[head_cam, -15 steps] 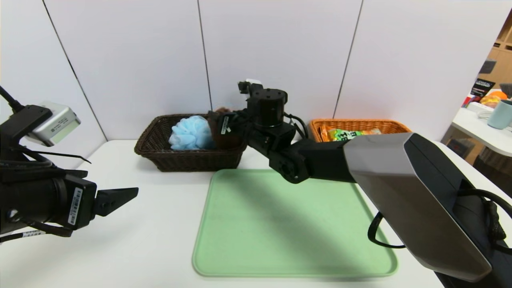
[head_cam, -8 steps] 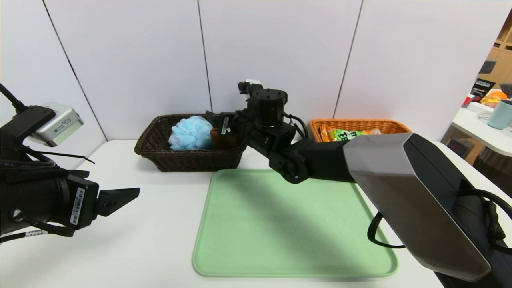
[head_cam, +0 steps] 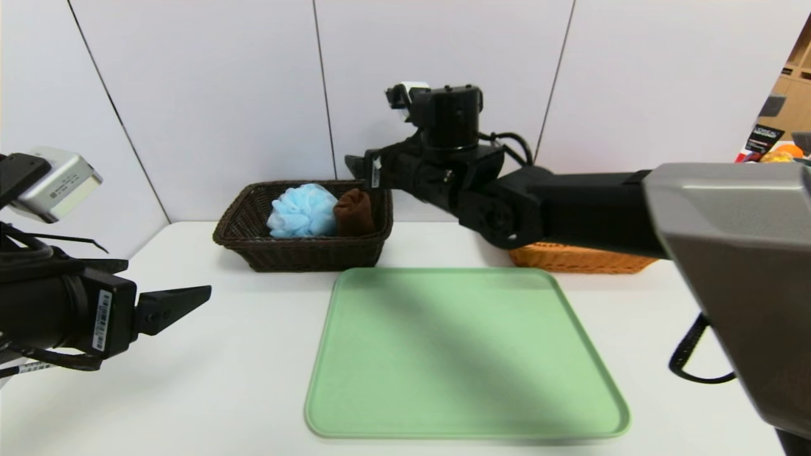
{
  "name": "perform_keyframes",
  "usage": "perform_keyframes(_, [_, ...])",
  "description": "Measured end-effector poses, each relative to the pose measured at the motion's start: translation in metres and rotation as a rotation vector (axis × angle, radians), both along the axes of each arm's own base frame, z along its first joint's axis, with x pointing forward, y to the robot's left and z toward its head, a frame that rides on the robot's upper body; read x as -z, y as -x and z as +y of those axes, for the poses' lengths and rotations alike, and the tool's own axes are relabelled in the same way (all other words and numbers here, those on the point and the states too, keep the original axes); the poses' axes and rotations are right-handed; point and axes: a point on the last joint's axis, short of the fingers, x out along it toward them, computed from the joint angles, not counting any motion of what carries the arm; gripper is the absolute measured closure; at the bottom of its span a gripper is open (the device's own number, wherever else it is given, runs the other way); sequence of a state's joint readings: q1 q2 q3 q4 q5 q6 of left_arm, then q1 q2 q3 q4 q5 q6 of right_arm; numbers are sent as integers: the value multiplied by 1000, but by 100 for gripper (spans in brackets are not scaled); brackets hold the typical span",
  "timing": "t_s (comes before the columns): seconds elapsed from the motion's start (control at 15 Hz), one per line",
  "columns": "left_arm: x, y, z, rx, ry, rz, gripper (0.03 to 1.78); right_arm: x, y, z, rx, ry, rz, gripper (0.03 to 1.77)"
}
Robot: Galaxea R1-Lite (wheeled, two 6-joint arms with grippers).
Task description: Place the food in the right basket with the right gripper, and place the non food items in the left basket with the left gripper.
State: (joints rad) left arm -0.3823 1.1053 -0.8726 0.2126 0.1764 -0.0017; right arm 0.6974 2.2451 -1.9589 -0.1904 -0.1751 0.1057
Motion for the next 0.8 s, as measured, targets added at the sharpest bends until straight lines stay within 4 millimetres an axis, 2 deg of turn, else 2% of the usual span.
perform_keyframes(0.2, [-2,4,2,-1,6,-16,12,-41,24,-49,61,146,91,13])
perform_keyframes(0.33, [-2,5,2,2,7,-19,12,-58,41,-91,105,260,198,12])
perform_keyframes(0.53, [-2,5,2,1,9,-20,12,-67,70,-164,208,426,419,11])
perform_keyframes(0.67, [-1,7,3,-3,13,-17,12,-66,92,-202,260,504,553,11])
perform_keyframes(0.8, [1,8,5,-17,9,-16,12,-63,112,-230,302,544,636,11])
